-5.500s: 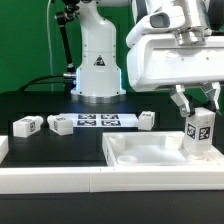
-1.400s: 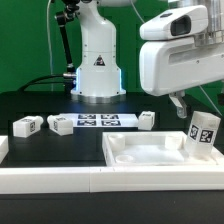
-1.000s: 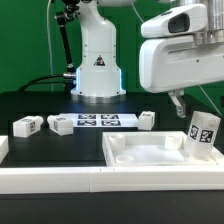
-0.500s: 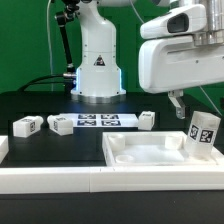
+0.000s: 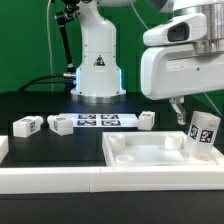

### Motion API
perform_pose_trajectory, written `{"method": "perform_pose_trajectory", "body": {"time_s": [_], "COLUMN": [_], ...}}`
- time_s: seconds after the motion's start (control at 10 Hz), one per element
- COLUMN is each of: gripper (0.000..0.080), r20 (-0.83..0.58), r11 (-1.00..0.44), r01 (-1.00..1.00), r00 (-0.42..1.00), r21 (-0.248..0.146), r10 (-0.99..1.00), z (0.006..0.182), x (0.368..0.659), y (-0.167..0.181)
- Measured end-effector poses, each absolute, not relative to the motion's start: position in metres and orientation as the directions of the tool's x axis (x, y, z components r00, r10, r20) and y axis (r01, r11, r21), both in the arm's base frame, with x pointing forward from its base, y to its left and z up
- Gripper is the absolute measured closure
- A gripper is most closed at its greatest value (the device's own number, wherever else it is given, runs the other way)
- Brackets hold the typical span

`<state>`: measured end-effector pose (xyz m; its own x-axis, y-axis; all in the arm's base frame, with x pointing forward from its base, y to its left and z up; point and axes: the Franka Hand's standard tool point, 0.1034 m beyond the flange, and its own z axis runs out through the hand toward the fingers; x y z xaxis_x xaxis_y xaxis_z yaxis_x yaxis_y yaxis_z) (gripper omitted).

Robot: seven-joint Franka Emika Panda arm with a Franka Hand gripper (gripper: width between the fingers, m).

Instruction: Assemble square table

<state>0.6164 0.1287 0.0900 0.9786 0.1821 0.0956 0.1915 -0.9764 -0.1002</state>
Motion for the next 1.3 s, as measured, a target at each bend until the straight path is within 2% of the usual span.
{"method": "perform_pose_trajectory", "body": {"time_s": [0.3,0.5,0.6,0.7,0.8,1.3], "gripper": [0.0150,0.0177,0.0350,0.0350,0.0506,0.0506], "r20": [0.095,0.098,0.100,0.101,0.102,0.100], "r11": [-0.974,-0.968,-0.968,-0.966,-0.965,-0.973], "r01": [0.205,0.232,0.233,0.240,0.246,0.207], "r00": [0.976,0.970,0.969,0.968,0.966,0.975], "r21": [-0.097,-0.093,-0.093,-0.092,-0.091,-0.098], "r10": [0.196,0.222,0.224,0.231,0.237,0.197], "z": [0.088,0.087,0.088,0.088,0.088,0.088], "x": [0.617,0.619,0.619,0.619,0.620,0.620], "y": [0.123,0.117,0.116,0.116,0.115,0.115]}}
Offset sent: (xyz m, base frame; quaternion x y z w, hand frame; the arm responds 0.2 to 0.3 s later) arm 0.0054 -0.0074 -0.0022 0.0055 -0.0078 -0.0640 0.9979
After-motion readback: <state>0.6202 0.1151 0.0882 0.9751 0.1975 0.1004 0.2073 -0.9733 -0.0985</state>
